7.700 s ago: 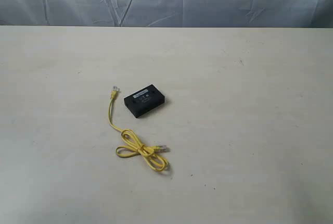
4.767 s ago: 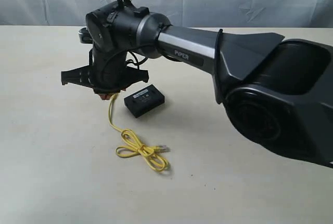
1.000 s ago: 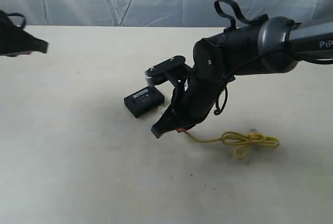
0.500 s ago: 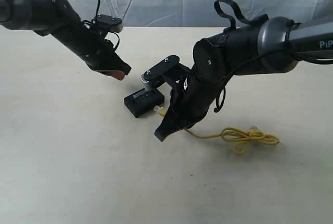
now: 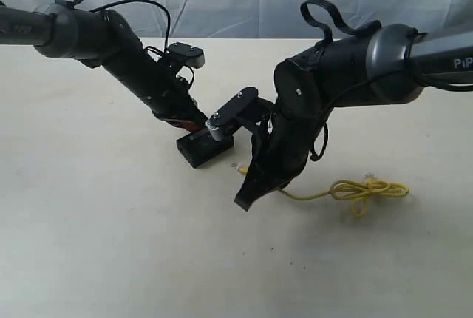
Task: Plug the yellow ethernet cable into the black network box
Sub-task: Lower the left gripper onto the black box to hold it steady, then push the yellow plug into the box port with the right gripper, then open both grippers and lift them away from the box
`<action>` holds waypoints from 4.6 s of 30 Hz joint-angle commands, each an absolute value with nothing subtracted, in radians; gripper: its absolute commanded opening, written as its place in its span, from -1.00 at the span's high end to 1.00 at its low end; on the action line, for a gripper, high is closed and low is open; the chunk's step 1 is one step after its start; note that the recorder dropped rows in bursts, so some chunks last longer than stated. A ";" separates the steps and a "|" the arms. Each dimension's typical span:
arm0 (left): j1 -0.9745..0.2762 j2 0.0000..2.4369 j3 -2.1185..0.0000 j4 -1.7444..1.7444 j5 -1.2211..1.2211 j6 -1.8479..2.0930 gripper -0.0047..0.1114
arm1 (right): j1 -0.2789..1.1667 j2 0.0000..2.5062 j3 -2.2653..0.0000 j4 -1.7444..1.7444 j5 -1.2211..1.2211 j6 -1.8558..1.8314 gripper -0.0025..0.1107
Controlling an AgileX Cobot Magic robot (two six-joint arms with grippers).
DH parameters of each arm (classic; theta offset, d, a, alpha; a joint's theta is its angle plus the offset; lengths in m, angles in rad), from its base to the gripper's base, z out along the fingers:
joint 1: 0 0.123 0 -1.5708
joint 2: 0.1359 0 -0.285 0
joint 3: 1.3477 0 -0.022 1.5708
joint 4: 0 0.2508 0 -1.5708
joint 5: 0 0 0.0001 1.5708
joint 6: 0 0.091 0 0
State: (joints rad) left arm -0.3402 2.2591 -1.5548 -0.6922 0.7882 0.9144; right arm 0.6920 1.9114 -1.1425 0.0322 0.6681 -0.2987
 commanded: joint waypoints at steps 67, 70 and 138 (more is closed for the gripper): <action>-0.343 2.263 -1.561 -0.744 0.836 0.998 0.92 | 0.689 1.995 -1.142 -0.150 0.462 -0.271 0.97; -0.341 2.263 -1.561 -0.746 0.836 0.998 0.92 | 0.689 1.979 -1.142 -0.153 0.460 -0.278 0.97; -0.341 2.263 -1.561 -0.747 0.882 1.008 0.92 | 0.692 2.016 -1.142 -0.210 0.286 -0.076 0.97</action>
State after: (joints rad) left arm -0.3381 2.2591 -1.5570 -0.7304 0.8464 0.9986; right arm 0.6920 2.0185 -1.1425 -0.2015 0.3873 -0.0816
